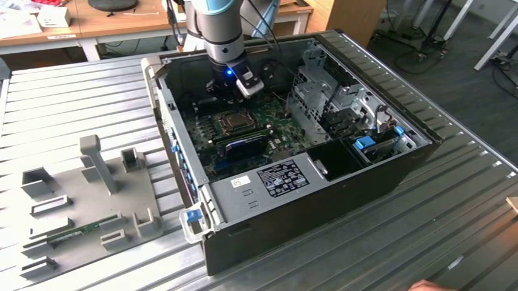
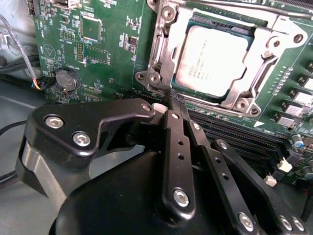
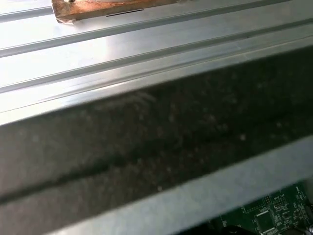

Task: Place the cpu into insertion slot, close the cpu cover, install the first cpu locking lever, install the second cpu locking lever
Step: 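Install the first cpu locking lever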

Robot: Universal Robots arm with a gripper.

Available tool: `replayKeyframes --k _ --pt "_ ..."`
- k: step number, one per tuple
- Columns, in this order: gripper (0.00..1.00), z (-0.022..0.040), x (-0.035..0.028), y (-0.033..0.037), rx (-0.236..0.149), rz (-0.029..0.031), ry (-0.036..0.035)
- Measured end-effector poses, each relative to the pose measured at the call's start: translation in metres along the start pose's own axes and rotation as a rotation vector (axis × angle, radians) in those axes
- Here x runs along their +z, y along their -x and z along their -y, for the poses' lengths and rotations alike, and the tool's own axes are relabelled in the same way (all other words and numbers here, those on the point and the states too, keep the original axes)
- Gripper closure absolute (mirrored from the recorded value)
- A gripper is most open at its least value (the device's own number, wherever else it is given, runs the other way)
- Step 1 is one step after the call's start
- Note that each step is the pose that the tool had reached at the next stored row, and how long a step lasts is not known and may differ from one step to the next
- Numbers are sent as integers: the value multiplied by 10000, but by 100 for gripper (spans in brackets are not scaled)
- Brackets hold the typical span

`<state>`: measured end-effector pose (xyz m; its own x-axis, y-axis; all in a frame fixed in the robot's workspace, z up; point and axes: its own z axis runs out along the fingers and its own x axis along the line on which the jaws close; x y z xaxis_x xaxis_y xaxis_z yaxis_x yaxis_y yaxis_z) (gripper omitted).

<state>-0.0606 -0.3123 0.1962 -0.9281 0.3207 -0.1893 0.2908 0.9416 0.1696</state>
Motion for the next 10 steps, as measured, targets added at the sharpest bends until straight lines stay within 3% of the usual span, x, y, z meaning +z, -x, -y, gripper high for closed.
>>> replayKeyframes --k 10 --pt "90 2 1 5 14 -13 66"
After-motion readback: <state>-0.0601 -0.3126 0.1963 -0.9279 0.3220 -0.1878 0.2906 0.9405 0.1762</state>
